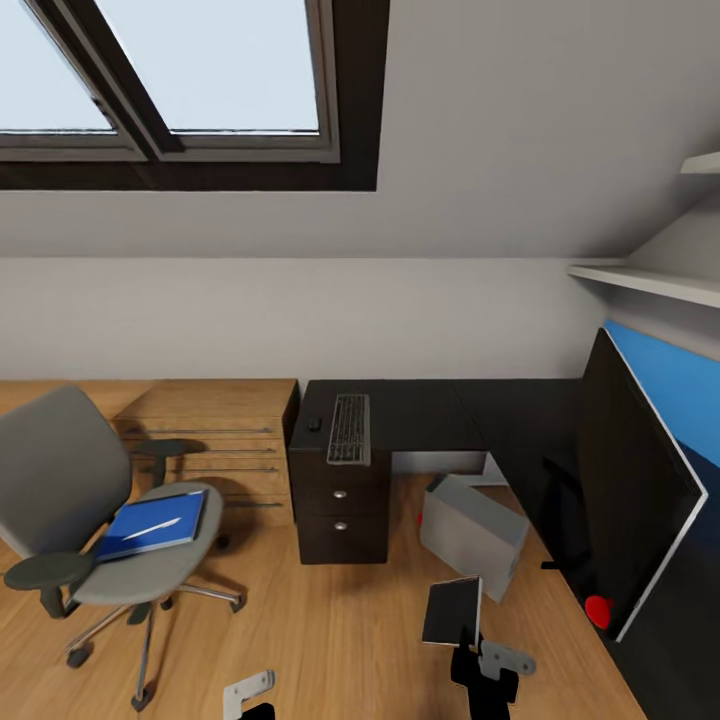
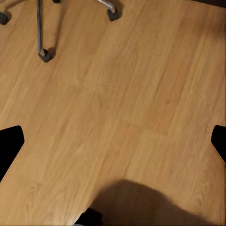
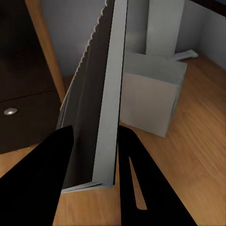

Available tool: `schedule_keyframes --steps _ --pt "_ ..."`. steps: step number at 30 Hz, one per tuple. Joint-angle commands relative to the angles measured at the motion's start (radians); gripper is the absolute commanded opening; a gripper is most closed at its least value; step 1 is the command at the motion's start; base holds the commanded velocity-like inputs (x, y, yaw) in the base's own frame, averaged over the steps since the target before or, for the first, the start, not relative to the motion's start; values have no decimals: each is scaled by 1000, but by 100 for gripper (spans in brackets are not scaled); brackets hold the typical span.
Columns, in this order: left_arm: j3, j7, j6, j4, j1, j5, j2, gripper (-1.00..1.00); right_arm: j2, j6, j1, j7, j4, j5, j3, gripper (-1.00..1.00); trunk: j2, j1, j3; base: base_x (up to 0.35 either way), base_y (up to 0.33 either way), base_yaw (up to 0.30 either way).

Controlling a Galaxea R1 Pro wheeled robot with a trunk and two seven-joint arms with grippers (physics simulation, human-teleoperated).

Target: In the bedroom, organize the workspace by keeping the computer under the desk, ensuring the monitor is on the desk, placing the keyboard on the desk next to the monitor, placing the mouse on the desk next to the keyboard, moving the folder from the swivel chair onto the desk next to the mouse, stacking the notebook on top of the folder with the pen on top of the notebook, and positioning the swivel chair next to the desk.

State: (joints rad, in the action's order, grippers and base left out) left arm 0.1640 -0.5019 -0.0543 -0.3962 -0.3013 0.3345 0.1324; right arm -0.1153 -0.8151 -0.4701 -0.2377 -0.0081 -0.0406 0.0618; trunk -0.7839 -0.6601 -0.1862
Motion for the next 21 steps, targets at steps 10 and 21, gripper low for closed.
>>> schedule_keyframes --steps 10,21 --pt "9 -6 -6 11 -1 10 0 100 -1 -5 -1 5 0 -2 4 -100 -1 -1 -1 223 2 0" --pt "16 -4 -124 13 -1 9 -1 100 -3 -13 -1 3 -2 -6 5 -100 -1 -1 -1 2 0 0"
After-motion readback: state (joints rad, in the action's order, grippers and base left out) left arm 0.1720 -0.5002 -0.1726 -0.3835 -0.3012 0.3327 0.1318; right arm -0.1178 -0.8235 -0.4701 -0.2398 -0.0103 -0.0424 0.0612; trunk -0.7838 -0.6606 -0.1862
